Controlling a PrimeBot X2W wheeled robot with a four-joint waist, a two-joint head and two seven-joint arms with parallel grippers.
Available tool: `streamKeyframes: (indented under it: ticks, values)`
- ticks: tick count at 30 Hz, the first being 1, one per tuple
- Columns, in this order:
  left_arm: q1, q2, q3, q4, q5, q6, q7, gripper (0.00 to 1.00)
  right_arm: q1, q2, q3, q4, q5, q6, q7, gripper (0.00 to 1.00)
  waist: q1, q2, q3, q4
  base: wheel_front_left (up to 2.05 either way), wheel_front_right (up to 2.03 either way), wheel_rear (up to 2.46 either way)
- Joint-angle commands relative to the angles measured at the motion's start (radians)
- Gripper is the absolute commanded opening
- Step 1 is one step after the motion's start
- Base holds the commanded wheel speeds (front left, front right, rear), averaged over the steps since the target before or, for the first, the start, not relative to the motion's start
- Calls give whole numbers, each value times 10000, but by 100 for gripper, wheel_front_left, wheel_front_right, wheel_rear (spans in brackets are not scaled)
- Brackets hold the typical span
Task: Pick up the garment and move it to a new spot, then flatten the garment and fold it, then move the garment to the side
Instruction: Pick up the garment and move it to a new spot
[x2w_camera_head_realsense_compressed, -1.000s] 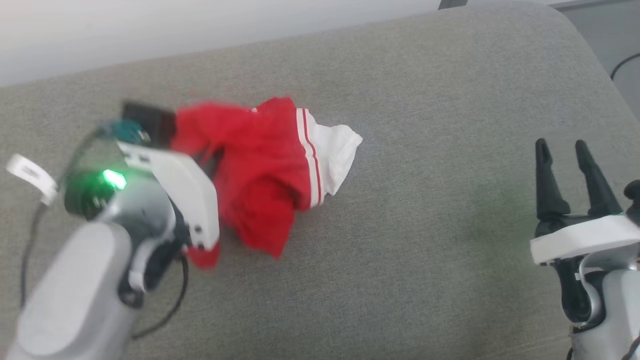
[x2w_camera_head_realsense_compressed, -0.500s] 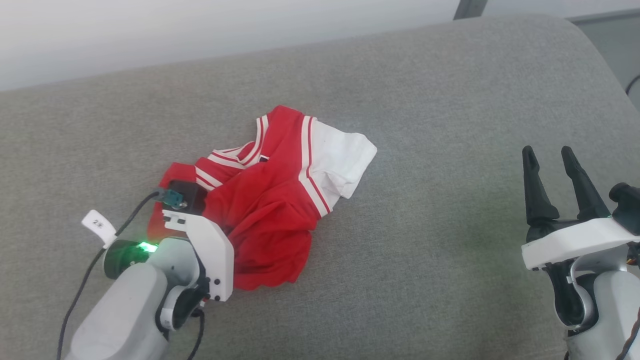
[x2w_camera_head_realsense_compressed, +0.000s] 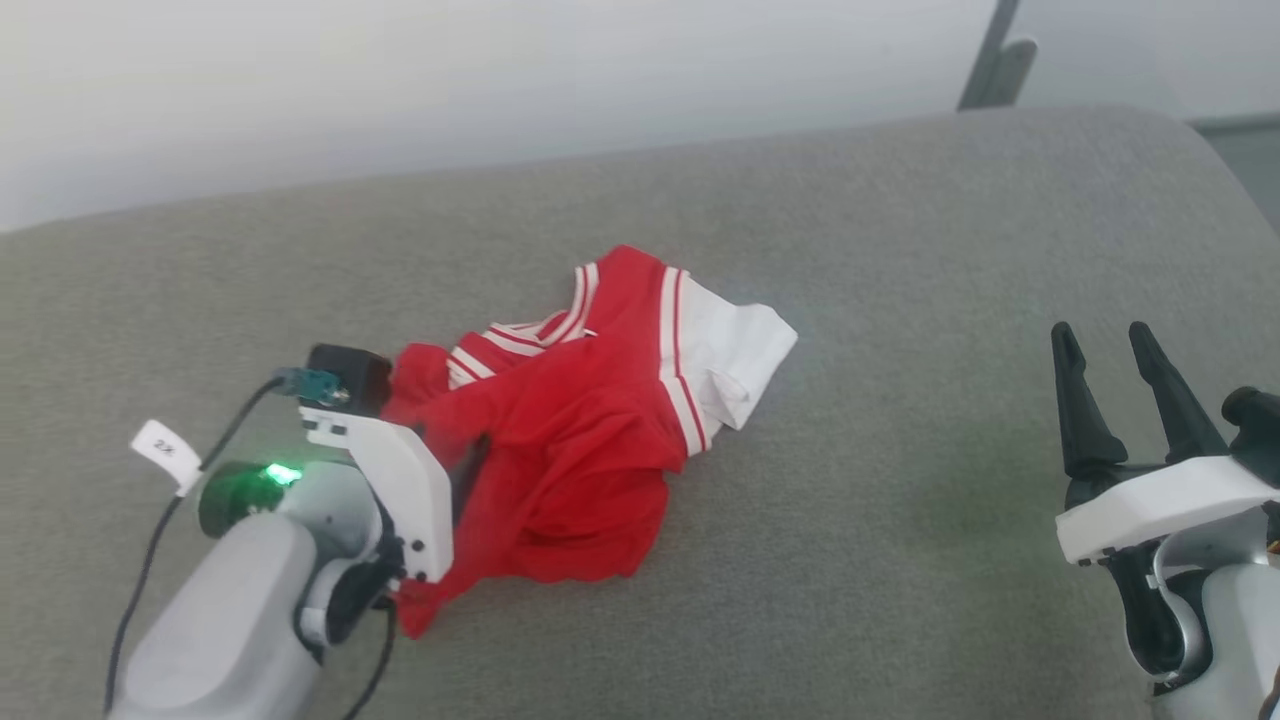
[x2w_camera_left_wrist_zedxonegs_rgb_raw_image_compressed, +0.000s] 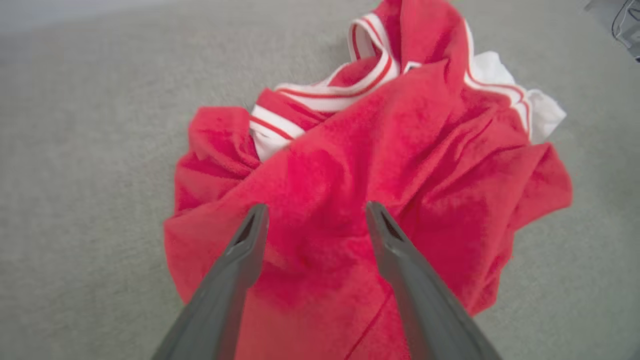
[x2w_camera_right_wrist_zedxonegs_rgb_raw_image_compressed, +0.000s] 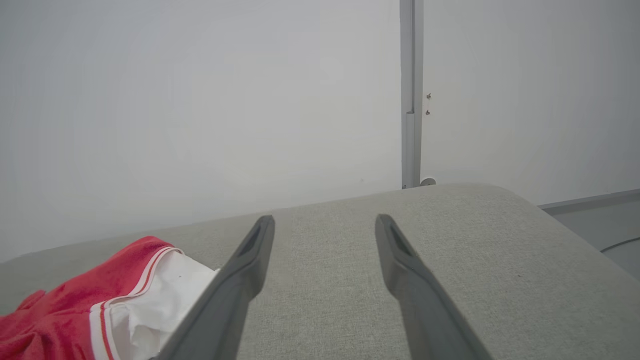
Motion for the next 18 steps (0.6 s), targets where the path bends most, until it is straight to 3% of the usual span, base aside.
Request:
streamKeyframes:
  ticks: [1, 18]
  values:
    - [-22, 126, 70, -117, 49, -66, -145, 100, 97, -38, -29, -57, 80, 4, 12, 100, 0, 0, -195, 181, 0, 0, 0]
    - [2274, 1287, 2294, -1703, -382, 24, -4091, 100, 991, -68, -560, -260, -263, 4, 316, 100, 0, 0, -1076, 1115, 0, 0, 0]
